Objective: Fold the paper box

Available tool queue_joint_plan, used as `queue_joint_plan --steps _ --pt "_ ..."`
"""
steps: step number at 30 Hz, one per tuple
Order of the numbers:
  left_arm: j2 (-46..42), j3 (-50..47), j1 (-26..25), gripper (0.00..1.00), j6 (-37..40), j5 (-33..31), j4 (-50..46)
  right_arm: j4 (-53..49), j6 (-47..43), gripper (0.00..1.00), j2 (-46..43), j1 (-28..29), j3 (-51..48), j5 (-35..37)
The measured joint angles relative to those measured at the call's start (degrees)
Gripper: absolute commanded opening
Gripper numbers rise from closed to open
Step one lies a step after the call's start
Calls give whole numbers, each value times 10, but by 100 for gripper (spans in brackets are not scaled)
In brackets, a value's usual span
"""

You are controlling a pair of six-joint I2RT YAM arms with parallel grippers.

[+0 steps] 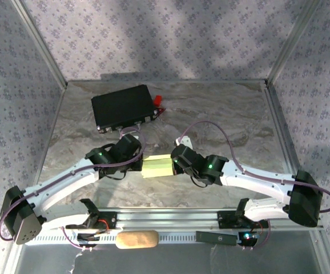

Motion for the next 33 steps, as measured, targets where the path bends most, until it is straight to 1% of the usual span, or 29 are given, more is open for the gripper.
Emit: queue_joint_plan --steps 7,13,21,27,33 --pt "1 0 0 0 -41 0 2 6 5 0 3 0 0 4" --pt "1 -5 -5 0 -56 -5 12 9 13 0 3 0 -1 10" --pt "-10 -29 -28 0 -55 -35 51 24 19 0 3 7 -19 33" --pt "-30 -61 -38 0 -49 -60 93 63 18 0 -2 20 -47 61" --pt "-45 -94 -50 0 -36 -84 137 107 12 0 -17 30 -82 74"
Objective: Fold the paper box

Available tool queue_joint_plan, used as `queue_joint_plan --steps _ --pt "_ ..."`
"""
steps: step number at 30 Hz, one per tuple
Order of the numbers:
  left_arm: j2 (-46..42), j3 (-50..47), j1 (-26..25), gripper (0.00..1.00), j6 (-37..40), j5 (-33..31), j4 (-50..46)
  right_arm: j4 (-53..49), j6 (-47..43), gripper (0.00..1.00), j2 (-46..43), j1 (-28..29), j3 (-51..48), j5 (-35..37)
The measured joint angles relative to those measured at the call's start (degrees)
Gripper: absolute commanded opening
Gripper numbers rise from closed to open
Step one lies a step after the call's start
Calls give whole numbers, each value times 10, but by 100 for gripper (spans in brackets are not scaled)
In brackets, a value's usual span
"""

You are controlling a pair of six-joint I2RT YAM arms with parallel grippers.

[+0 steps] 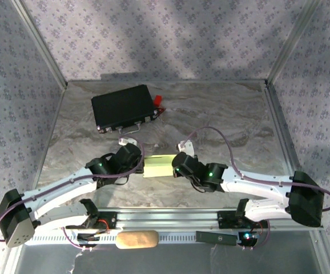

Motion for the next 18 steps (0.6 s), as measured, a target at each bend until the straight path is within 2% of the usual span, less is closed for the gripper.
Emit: queue_joint_plan --steps 12,16,18 --pt "-21 -40 -35 0 12 -53 45 35 -9 0 -4 26 -35 29" --pt "-27 -51 -51 0 13 -73 56 29 -8 11 -8 32 -35 33" --pt "-26 -52 -62 0 15 -86 57 13 -6 22 -19 36 -34 29"
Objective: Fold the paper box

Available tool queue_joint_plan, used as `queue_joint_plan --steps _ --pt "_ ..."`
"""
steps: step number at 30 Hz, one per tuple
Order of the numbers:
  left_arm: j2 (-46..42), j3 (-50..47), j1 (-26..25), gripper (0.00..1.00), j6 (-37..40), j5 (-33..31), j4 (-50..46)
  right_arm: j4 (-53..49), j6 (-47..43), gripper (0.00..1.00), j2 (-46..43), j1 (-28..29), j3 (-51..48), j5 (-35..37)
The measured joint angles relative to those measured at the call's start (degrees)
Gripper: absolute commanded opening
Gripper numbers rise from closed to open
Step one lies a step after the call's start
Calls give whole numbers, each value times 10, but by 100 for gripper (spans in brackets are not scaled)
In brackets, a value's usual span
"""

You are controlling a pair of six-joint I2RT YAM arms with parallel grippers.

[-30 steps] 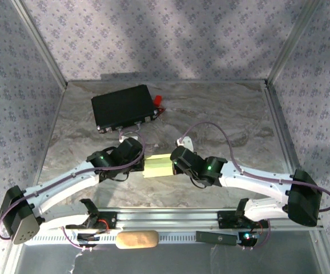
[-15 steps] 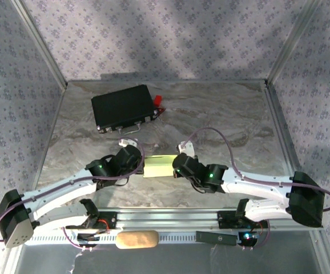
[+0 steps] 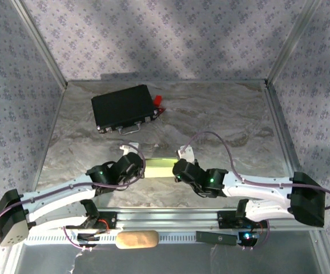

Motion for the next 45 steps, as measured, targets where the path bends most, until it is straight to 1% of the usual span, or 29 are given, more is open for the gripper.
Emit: queue_joint_plan --steps 6,8,12,16,20,24,30,32,33,35,39,42,45 --pt "15 1 -46 0 -1 -45 0 -52 29 55 -37 6 30 -40" --pt "25 5 -60 0 -4 -65 0 -67 50 64 -45 5 45 -54" --pt "51 17 -87 0 -20 -108 -6 -96 118 73 -55 4 64 -90" --pt "69 28 -103 0 -41 -141 -20 -120 195 82 -73 -2 64 -121" --pt "76 34 -113 0 -66 -163 -38 -135 270 92 -125 -21 55 -146" --pt "78 34 -123 0 -92 -184 -50 -140 329 94 -195 -50 30 -170" --pt "91 36 -139 0 -121 -214 -59 -127 401 94 -266 -95 -24 -211" --pt "98 40 -145 0 -126 -223 -62 -96 428 95 -276 -107 -61 -235" --pt "102 42 -148 0 -130 -227 -64 -80 441 98 -277 -112 -79 -246" --pt "109 47 -153 0 -137 -234 -69 -56 462 99 -275 -119 -104 -264" --pt "121 53 -160 0 -151 -247 -77 -27 497 99 -266 -125 -118 -288" --pt "129 57 -165 0 -162 -256 -80 5 529 99 -278 -127 -127 -299" --pt "132 57 -169 0 -171 -264 -81 43 565 99 -296 -128 -158 -302"
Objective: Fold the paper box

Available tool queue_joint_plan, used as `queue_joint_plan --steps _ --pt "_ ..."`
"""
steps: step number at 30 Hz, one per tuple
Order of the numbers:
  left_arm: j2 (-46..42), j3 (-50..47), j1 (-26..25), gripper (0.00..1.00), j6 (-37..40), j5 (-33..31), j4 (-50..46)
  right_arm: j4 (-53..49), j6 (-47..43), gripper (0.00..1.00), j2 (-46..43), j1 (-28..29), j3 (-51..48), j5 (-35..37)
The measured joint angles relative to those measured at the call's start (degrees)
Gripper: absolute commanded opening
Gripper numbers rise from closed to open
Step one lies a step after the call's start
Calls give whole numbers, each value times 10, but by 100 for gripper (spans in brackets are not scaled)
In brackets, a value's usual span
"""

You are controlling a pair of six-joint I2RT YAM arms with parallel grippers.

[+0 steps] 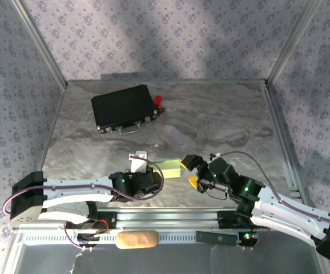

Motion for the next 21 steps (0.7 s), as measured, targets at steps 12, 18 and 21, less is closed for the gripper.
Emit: queue_joint_plan --steps 12,18,21 --pt "12 8 -6 0 -10 -9 -10 118 79 99 64 -31 -33 -24" --pt "14 9 -7 0 -11 -13 -10 163 99 91 138 -53 -30 -51" --pt "15 10 -9 0 -10 -14 -12 178 105 87 159 -60 -30 -60"
